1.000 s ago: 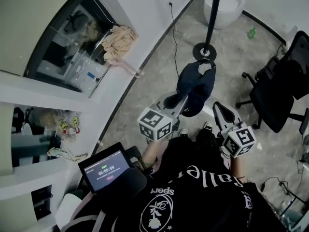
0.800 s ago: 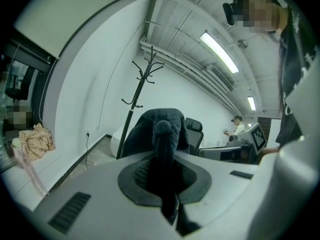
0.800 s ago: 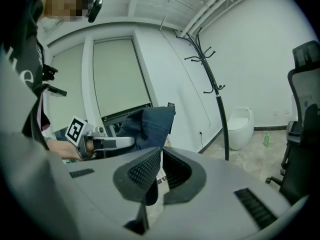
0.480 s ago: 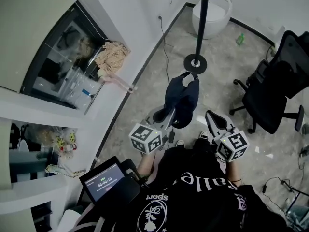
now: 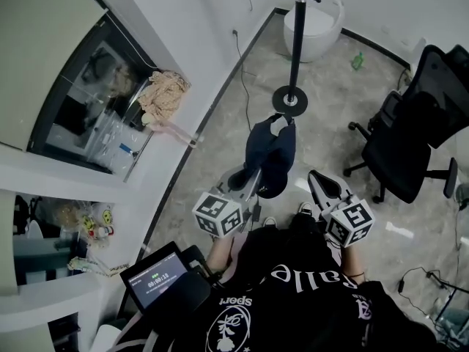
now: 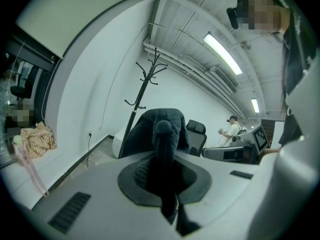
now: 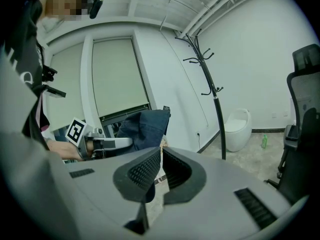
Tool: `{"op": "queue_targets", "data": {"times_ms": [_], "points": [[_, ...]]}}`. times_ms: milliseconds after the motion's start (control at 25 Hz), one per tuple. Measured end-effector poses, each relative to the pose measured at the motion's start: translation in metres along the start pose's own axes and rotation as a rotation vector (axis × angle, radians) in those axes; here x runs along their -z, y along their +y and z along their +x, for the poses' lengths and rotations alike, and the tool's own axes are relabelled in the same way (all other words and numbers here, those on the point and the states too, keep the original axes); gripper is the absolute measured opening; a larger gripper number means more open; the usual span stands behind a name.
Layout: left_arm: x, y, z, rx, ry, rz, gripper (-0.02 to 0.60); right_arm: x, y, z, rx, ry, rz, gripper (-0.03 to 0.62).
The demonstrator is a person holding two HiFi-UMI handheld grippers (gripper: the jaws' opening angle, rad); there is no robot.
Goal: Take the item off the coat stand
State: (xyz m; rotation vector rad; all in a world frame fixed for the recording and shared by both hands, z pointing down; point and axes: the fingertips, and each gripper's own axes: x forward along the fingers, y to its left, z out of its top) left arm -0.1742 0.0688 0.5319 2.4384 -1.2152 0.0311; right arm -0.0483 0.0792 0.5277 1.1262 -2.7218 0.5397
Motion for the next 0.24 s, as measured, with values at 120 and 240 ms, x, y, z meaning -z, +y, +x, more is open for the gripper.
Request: {"op": "queue_targets", "data": {"times_ms": [120, 240], "points": [[-0.001, -0.005, 0.007, 0.003, 0.0, 0.001, 0.017, -0.001, -0.008, -0.003, 0.002, 0.003, 0.003, 0.018], [-0.001, -0.009, 0.014, 0.001, 0.002, 0.003, 0.017, -0.002, -0.014, -0.006, 0.0, 0.004, 0.003, 0.018]]}}
